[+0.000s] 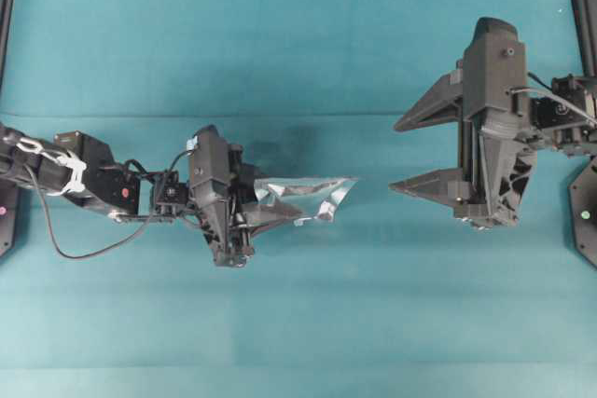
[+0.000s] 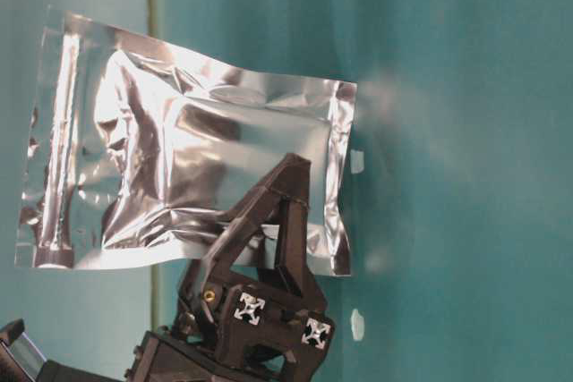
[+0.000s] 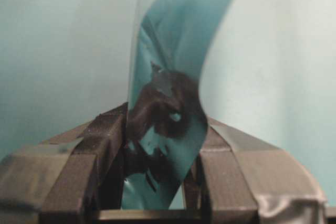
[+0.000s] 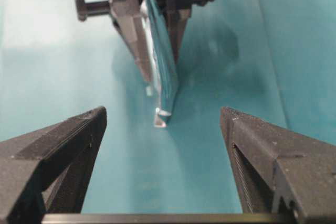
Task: Hand over the silver zip bag and make it stand upright.
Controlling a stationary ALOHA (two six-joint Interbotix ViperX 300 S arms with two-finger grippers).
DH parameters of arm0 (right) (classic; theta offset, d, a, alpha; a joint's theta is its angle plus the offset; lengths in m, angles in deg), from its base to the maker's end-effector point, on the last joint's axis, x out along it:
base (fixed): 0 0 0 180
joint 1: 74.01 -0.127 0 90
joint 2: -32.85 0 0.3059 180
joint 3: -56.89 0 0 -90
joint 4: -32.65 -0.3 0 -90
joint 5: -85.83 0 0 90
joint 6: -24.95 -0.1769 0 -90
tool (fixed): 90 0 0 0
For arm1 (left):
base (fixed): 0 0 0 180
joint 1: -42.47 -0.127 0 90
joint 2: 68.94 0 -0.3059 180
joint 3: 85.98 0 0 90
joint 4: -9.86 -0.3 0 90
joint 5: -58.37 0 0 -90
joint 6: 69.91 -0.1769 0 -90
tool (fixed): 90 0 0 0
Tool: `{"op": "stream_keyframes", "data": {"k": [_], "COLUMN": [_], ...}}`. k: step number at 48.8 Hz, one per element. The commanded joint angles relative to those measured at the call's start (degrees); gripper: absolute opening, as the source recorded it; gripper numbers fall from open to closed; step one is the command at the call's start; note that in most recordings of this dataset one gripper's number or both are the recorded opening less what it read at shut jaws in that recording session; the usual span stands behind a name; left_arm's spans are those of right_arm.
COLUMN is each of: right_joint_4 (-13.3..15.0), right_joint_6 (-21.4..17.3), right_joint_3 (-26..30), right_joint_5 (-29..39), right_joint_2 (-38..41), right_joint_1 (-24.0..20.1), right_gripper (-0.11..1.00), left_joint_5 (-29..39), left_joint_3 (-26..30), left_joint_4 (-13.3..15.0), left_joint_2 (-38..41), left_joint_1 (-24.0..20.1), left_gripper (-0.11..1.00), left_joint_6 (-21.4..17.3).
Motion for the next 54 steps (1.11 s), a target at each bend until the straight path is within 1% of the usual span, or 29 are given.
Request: {"op": "stream_keyframes", "data": {"k": [1,54], "right_joint_4": [0.0,-0.09], "right_joint_6": [-0.53,-0.53], "right_joint_3": [0.53,0.44], "right_joint_5": [-0.44,-0.35], "right_joint_2": [-0.7,-0.7], "right_joint_1": [-0.18,-0.26], "right_gripper": [0.88,0.88], "left_joint_5": [-0.09,0.53], "left_joint_3": [0.26,0.35], "left_joint_4": [-0.18,-0.18], "left_joint_2": [-0.18,-0.18], "left_joint_1": [0.7,0.62], "left_gripper": [0.3,0.3], "left_joint_6": [0.09,0.09]}}
